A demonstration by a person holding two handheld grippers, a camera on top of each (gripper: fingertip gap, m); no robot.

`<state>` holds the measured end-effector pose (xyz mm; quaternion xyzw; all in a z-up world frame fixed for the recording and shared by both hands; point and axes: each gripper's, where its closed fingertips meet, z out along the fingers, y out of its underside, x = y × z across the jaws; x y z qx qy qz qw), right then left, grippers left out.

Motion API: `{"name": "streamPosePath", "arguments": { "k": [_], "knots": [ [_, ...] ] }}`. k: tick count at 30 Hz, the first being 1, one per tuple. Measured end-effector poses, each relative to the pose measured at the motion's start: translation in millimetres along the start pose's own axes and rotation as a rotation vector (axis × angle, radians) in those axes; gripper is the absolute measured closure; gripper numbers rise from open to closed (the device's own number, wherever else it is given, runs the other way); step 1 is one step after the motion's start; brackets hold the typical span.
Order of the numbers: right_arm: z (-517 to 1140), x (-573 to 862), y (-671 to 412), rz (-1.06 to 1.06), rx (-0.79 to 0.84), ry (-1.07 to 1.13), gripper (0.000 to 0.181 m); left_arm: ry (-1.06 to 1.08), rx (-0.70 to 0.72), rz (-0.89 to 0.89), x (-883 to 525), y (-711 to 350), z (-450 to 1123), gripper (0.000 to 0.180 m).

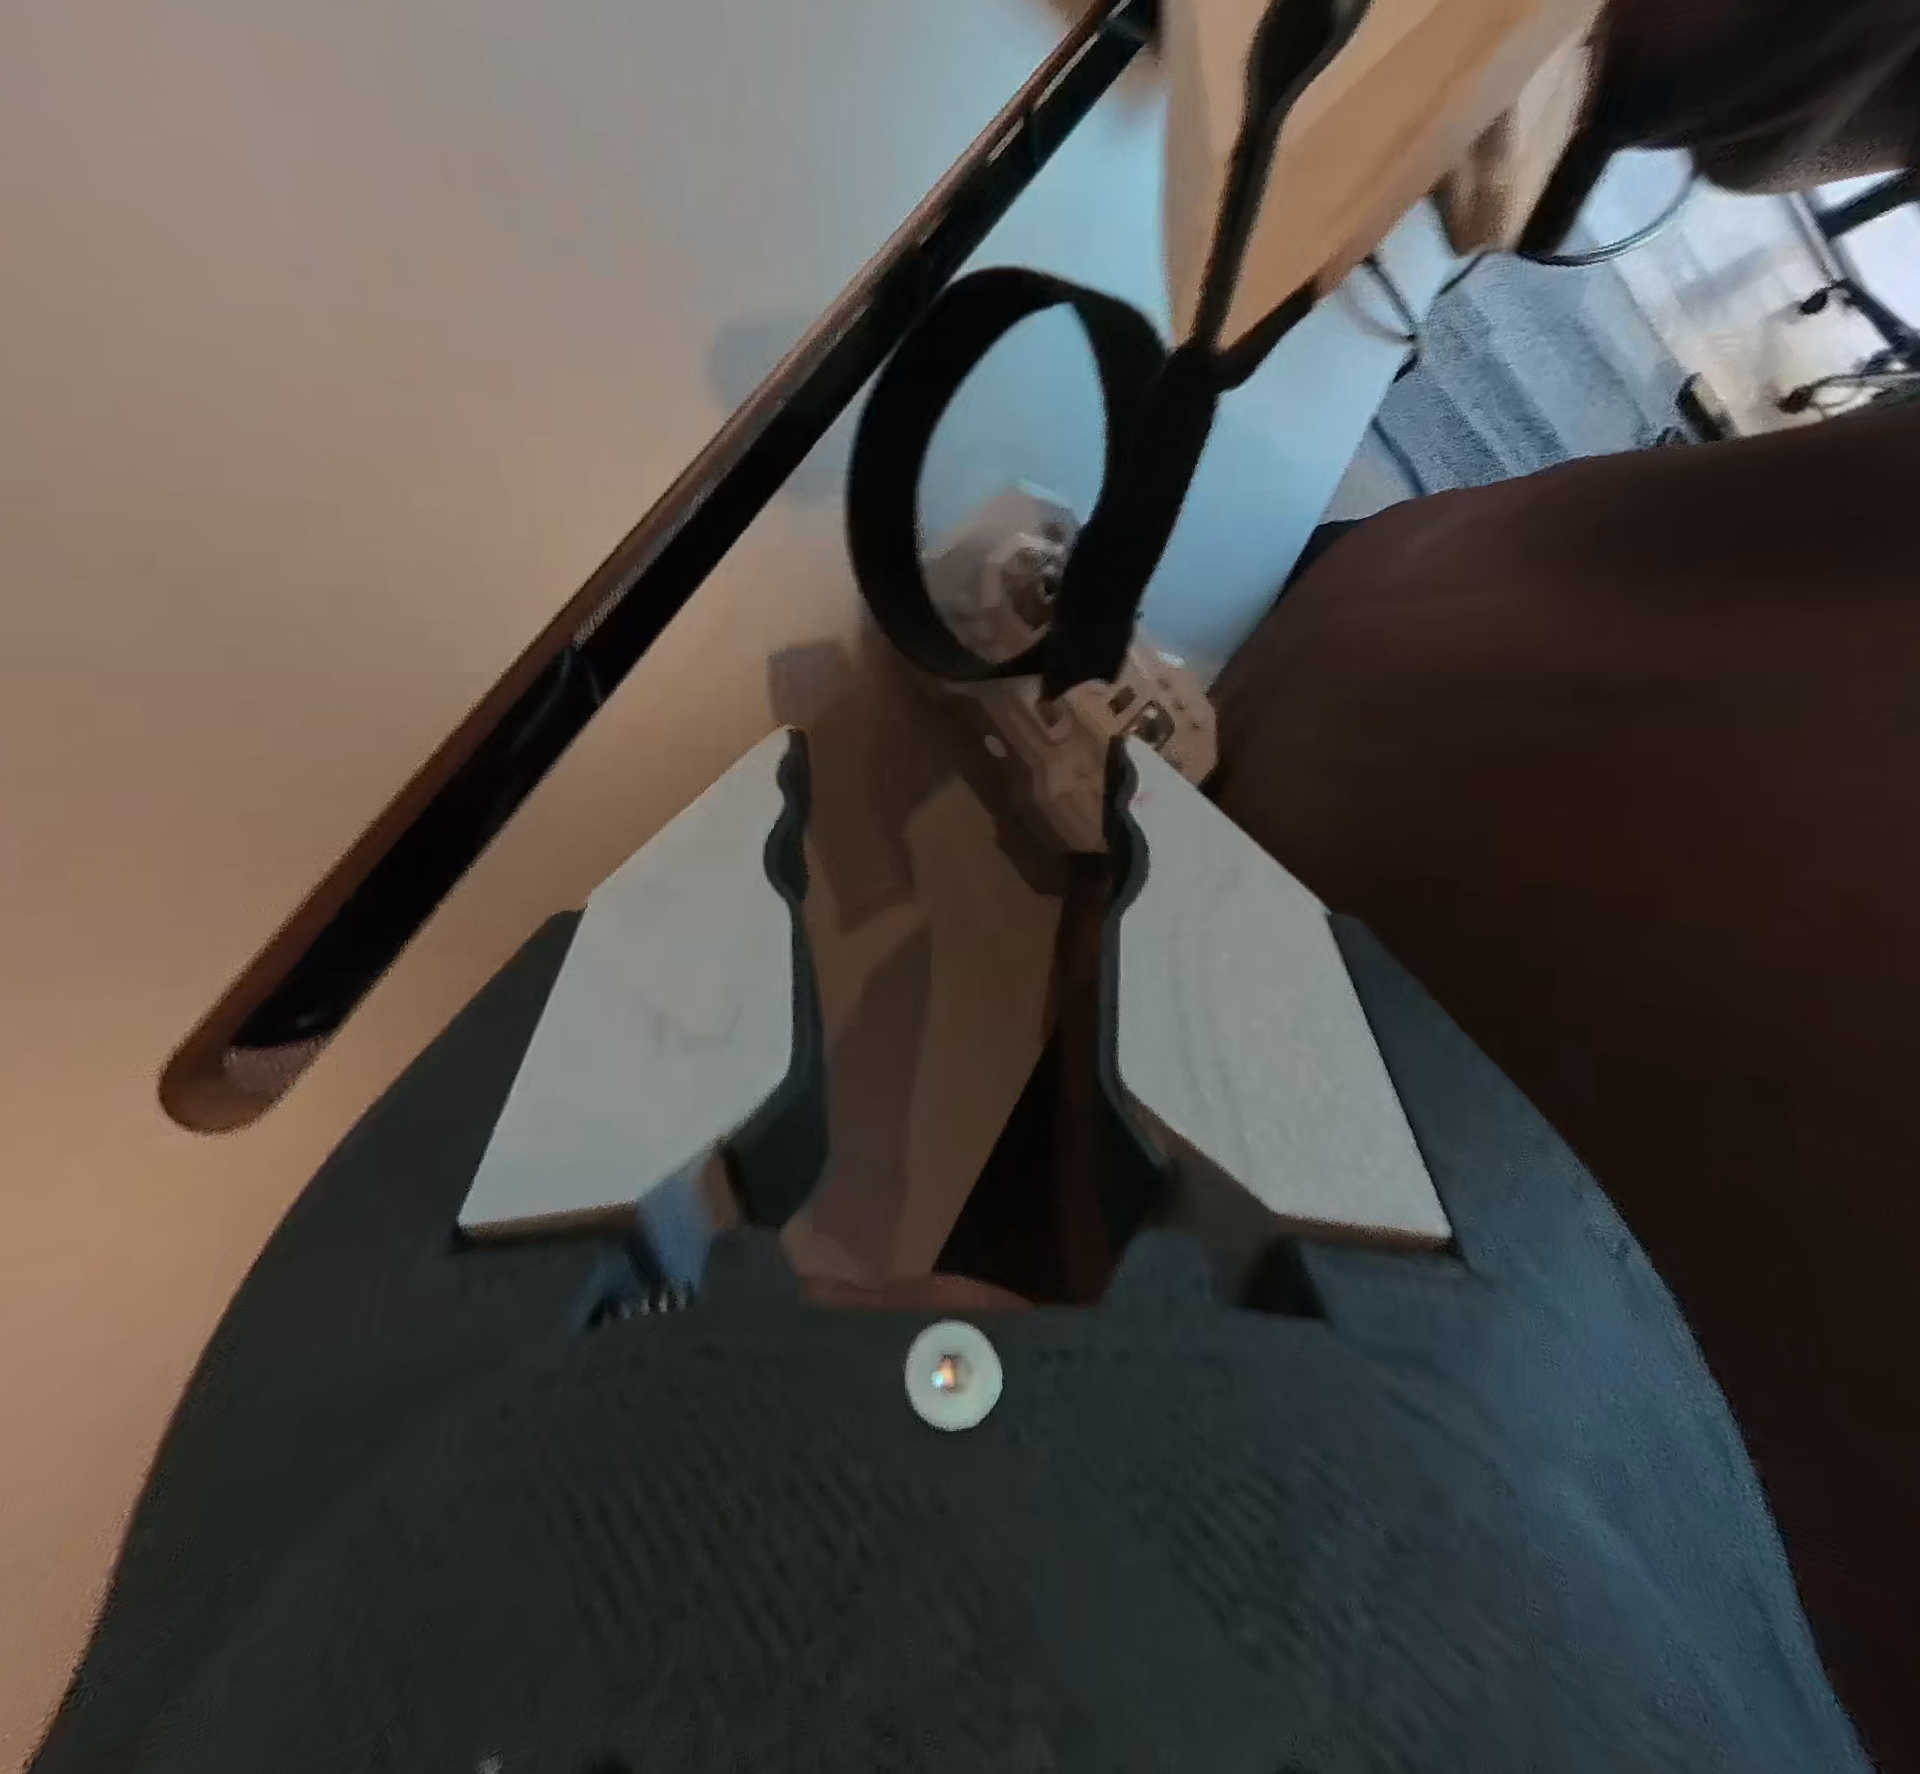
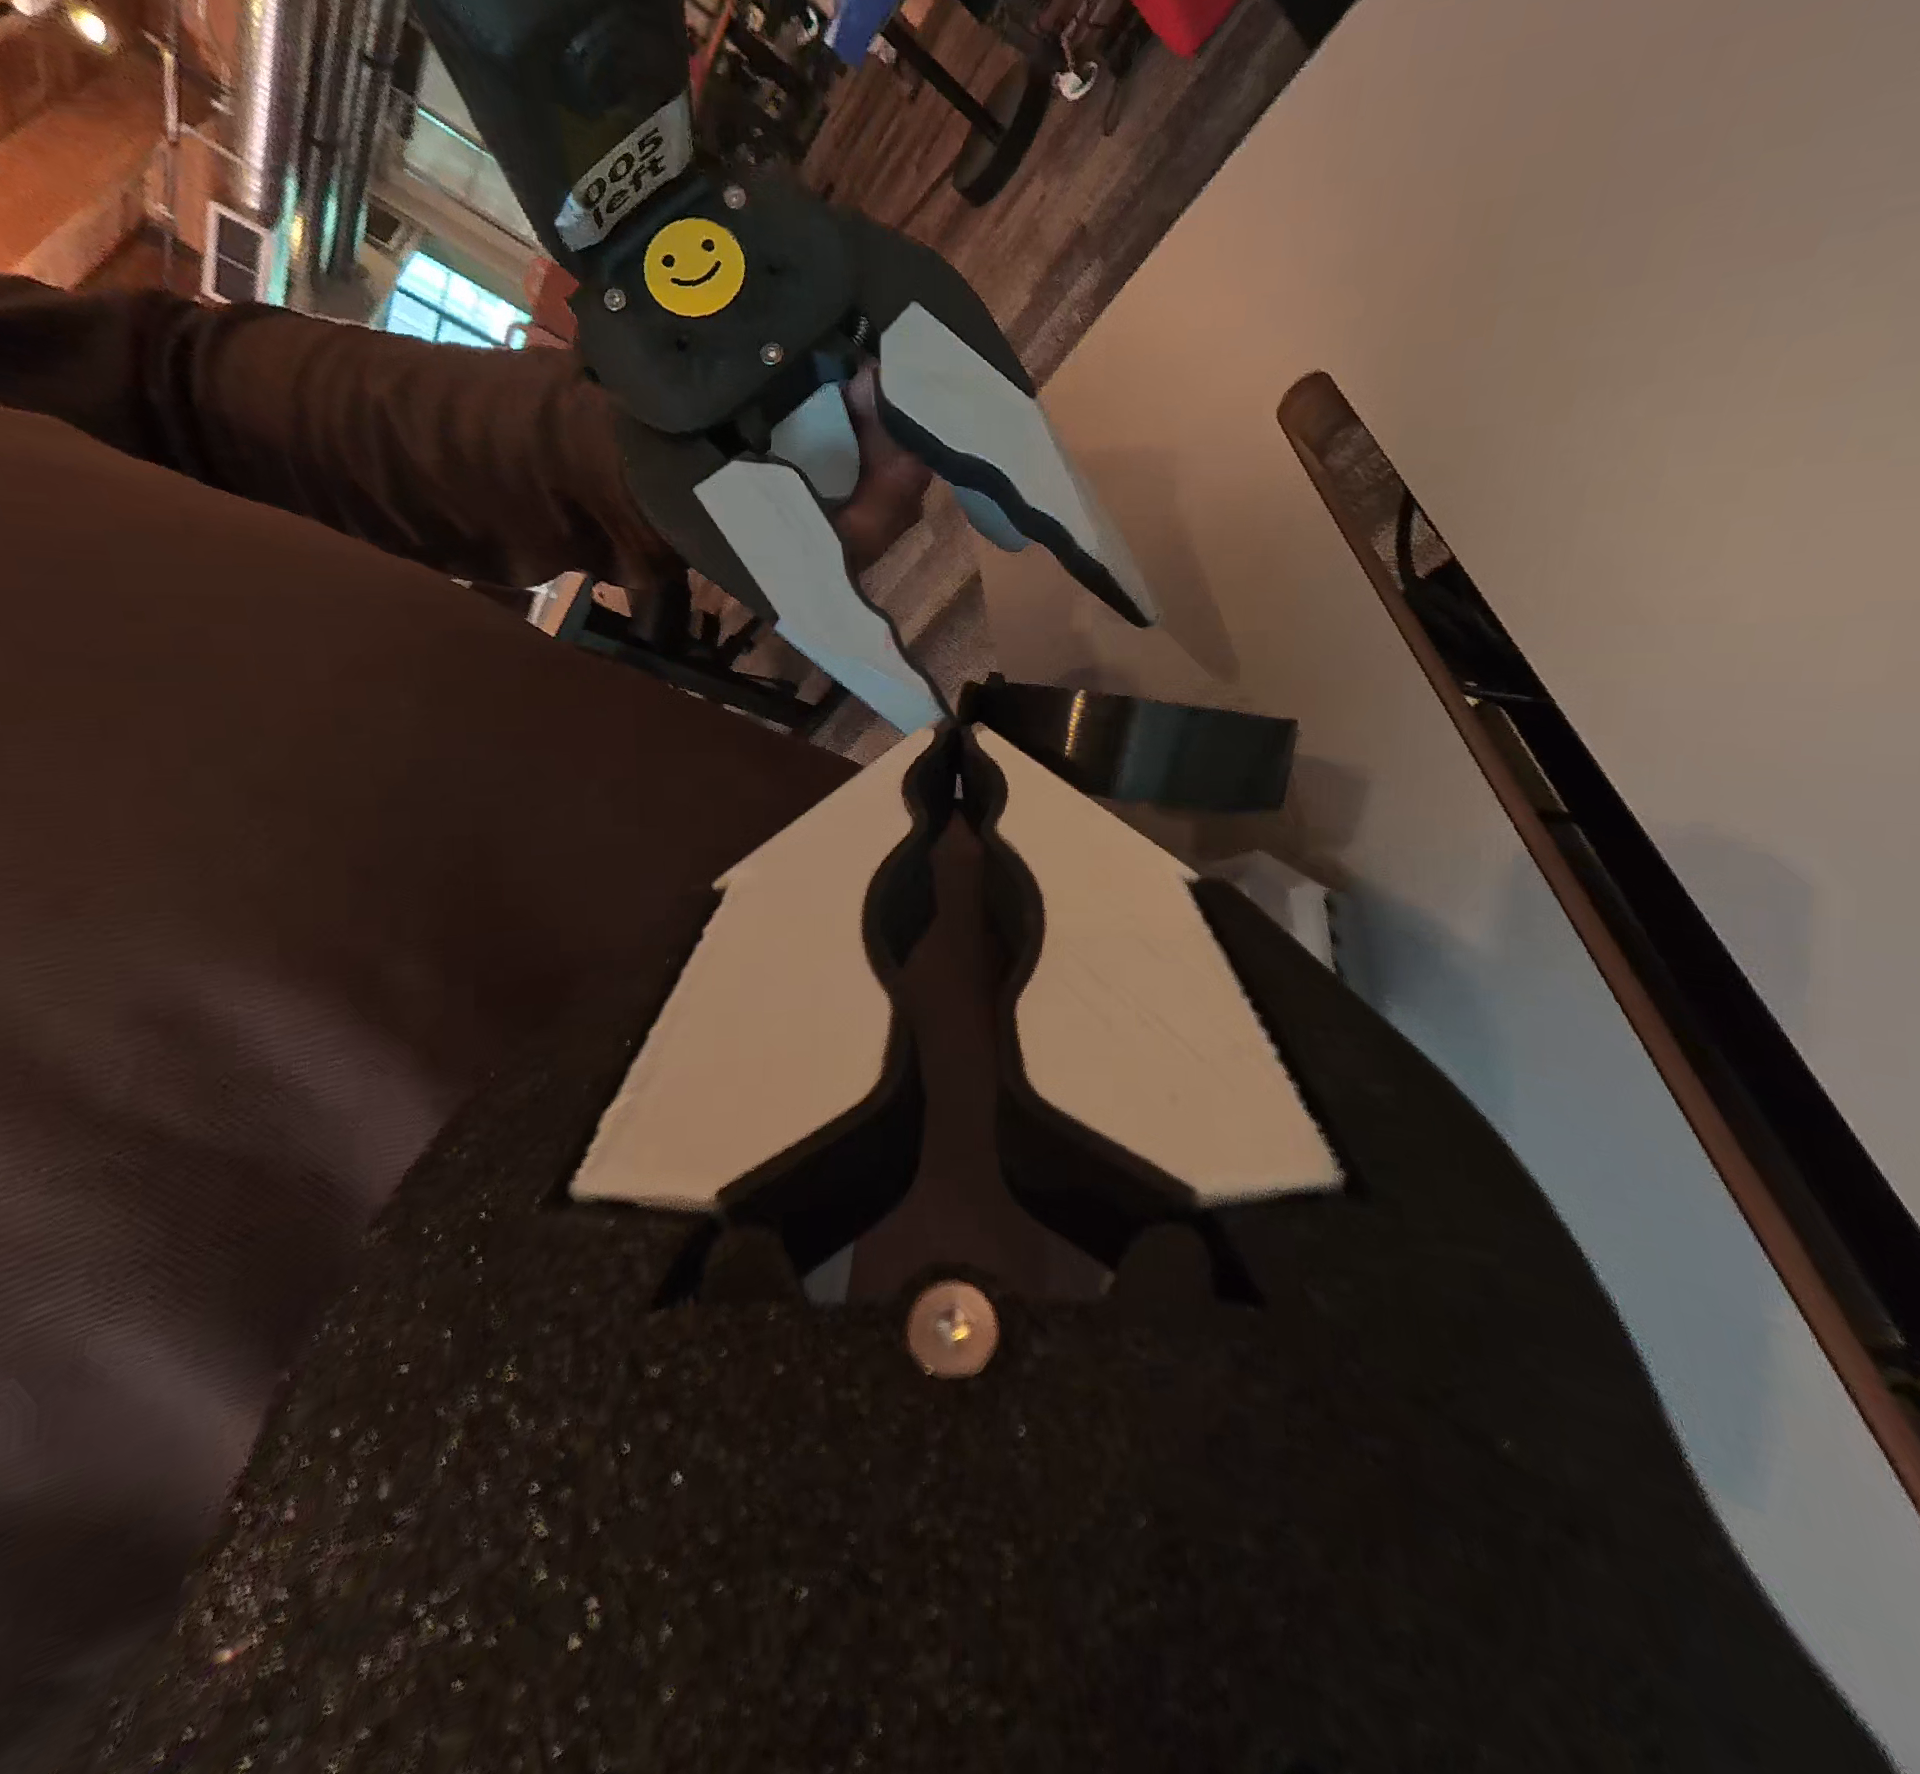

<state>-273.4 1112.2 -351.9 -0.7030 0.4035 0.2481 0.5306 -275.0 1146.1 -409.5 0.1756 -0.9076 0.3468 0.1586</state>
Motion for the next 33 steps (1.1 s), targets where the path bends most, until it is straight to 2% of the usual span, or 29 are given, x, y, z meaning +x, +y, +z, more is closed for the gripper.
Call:
{"name": "streamPosePath", "arguments": {
  "k": [2,5,8,11,14,23,24,28,33],
  "knots": [
    [-2,-6,-5,-0.031,-0.003,-0.002,0.181,0.052,0.055,0.058,10,-14,-11,0.130],
    [-7,-16,-14,-0.115,-0.042,0.022,0.181,0.185,0.125,0.042,22,-38,-30,0.133],
    [-11,-26,-20,-0.232,-0.120,0.080,0.181,0.228,0.153,0.058,18,-55,-48,0.140],
    [-10,-35,-24,-0.344,-0.197,0.134,0.181,0.448,0.115,-0.099,35,-67,-59,0.142],
    [-4,-40,-23,-0.439,-0.277,0.177,0.181,0.540,0.131,-0.244,37,-77,-56,0.145],
    [10,-45,-5,-0.637,-0.474,0.249,0.181,0.591,0.080,-0.464,43,-53,-39,0.137],
    [10,-44,-3,-0.654,-0.496,0.253,0.181,0.596,0.087,-0.490,42,-51,-38,0.140],
    [14,-46,-3,-0.701,-0.537,0.253,0.181,0.589,0.160,-0.543,38,-51,-39,0.176],
    [18,-41,-1,-0.733,-0.571,0.267,0.181,0.506,0.203,-0.537,31,-55,-38,0.180]
  ]
}}
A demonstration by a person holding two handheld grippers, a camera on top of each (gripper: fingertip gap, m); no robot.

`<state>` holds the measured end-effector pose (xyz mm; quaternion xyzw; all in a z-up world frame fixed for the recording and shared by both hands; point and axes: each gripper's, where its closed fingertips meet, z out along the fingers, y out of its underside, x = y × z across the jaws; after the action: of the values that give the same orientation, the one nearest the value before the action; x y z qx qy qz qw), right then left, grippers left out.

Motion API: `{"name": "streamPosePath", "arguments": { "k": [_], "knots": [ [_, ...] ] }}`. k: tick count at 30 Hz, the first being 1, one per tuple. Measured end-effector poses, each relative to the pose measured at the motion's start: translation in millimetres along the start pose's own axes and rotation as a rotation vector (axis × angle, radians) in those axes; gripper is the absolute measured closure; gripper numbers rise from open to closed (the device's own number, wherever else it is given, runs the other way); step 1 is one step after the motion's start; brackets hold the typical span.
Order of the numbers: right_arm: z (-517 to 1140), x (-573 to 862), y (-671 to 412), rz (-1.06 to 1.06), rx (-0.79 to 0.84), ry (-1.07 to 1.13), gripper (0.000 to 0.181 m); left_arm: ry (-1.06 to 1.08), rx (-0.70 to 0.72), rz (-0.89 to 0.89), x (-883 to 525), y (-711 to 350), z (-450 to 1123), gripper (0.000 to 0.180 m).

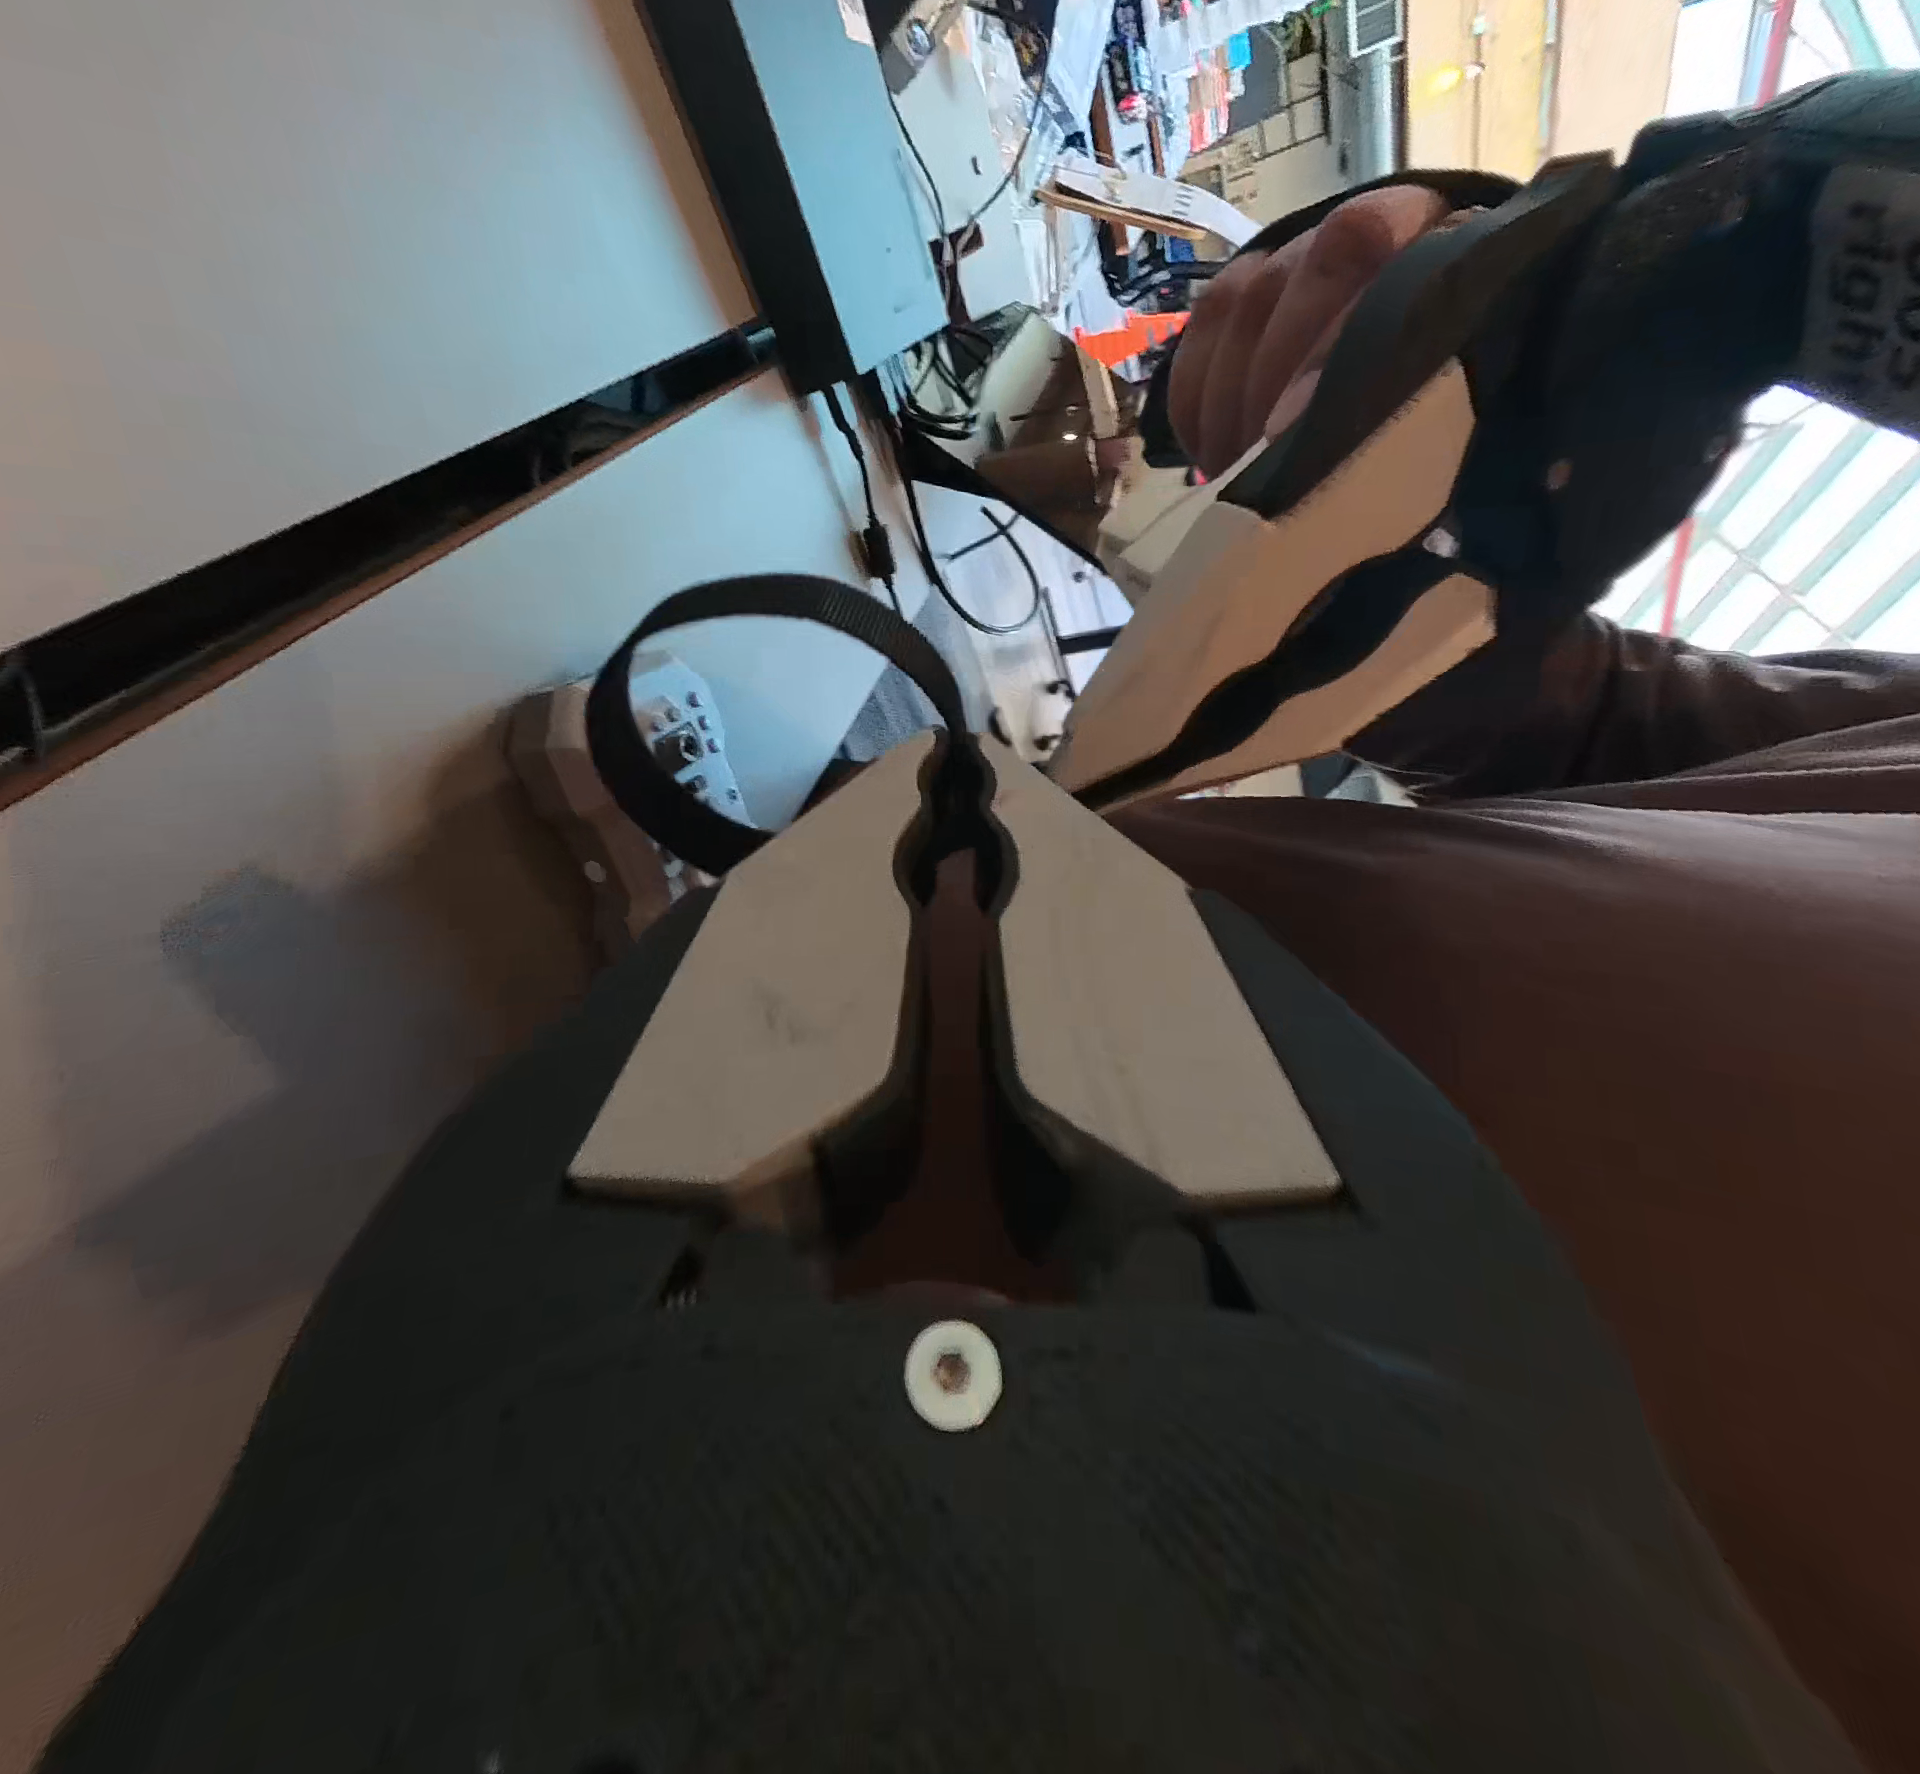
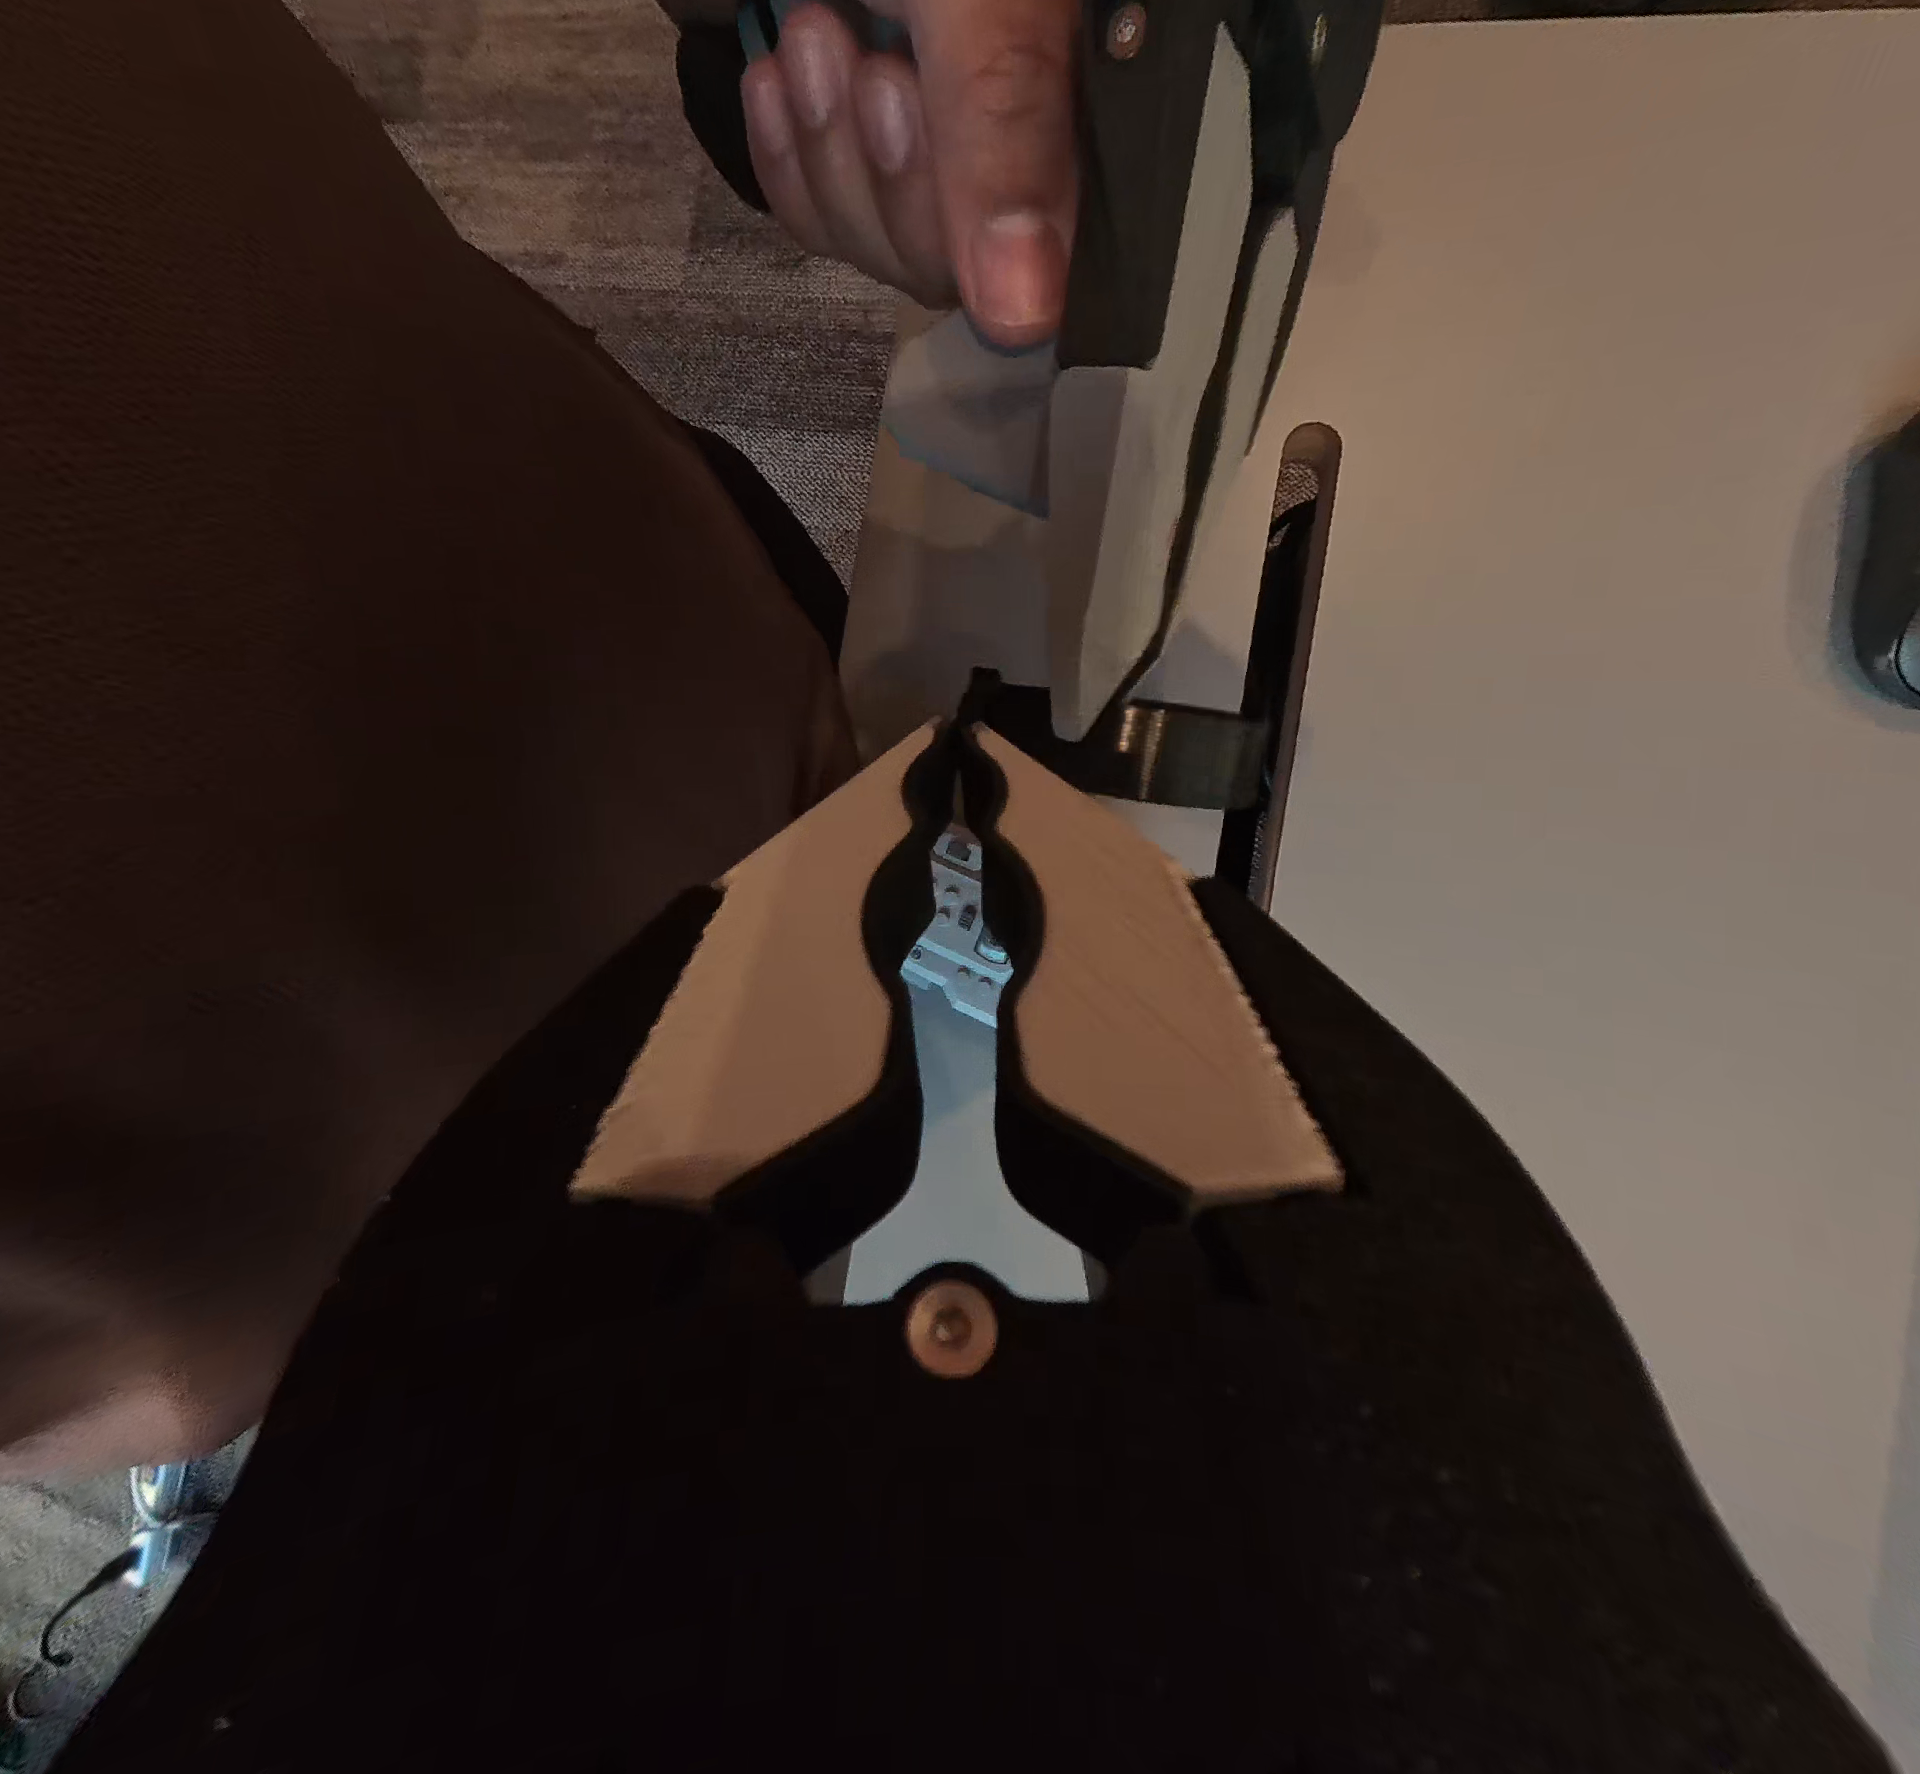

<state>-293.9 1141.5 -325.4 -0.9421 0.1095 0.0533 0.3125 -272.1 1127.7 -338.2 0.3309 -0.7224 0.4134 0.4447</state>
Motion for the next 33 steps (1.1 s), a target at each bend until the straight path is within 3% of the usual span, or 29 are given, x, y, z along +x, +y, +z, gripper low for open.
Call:
{"name": "streamPosePath", "arguments": {
  "k": [6,13,15,18,20,26,30,33],
  "knots": [
    [2,6,-8,-0.071,-0.008,0.035,0.181,-0.057,0.106,-0.018,-8,-15,-14,0.180],
    [17,10,-30,-0.183,-0.018,0.000,0.181,-0.107,0.336,-0.113,-20,-39,-62,0.180],
    [13,20,-35,-0.222,-0.042,0.034,0.181,-0.043,0.432,-0.165,-13,-49,-80,0.180],
    [13,12,-24,-0.257,-0.138,-0.017,0.181,0.125,0.697,-0.255,-1,-81,-128,0.180],
    [13,18,-15,-0.264,-0.150,0.050,0.181,0.153,0.780,-0.231,1,-96,-158,0.180],
    [-16,36,-32,0.029,0.120,0.094,0.181,0.222,0.648,-0.160,20,-97,-156,0.180],
    [-39,48,-31,0.137,0.208,0.146,0.181,0.321,0.528,-0.121,33,-87,-131,0.180],
    [-52,46,-41,0.269,0.342,0.079,0.179,0.311,0.462,-0.109,32,-84,-112,0.180]
  ]
}}
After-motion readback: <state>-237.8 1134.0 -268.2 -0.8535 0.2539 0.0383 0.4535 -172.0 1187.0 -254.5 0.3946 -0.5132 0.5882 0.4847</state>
